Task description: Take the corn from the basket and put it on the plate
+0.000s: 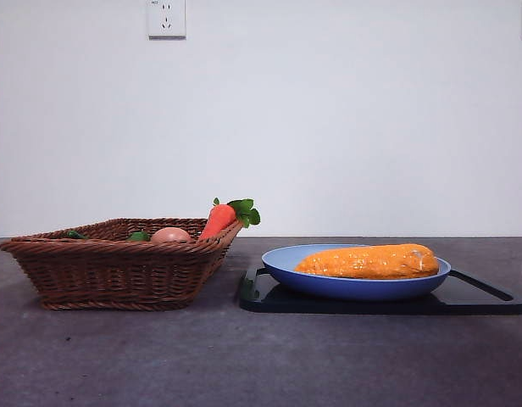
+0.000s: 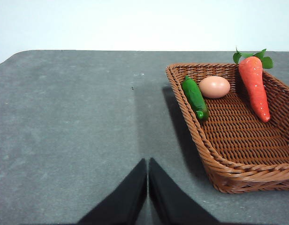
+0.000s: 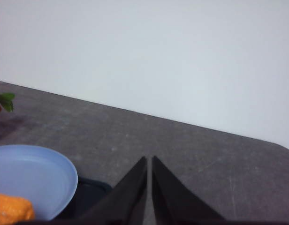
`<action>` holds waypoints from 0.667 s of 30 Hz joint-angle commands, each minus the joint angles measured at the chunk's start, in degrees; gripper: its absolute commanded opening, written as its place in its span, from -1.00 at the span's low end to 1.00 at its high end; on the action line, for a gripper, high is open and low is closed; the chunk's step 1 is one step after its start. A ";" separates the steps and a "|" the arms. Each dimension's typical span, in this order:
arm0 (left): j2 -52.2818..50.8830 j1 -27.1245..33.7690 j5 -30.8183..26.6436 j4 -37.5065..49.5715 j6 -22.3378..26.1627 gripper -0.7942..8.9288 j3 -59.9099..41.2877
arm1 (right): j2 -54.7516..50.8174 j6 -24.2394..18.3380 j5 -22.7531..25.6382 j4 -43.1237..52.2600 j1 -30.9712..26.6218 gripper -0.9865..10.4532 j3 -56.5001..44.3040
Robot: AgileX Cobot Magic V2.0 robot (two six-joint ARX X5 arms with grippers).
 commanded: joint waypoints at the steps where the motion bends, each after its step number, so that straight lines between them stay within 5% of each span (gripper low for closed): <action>1: -0.04 0.15 -0.15 0.28 -0.24 -0.82 -1.60 | -1.79 1.01 0.28 0.76 0.15 -0.82 -2.05; 20: -0.04 0.15 -0.15 0.35 -0.24 -0.82 -1.60 | -6.78 2.69 1.73 -9.70 1.81 -0.82 -7.21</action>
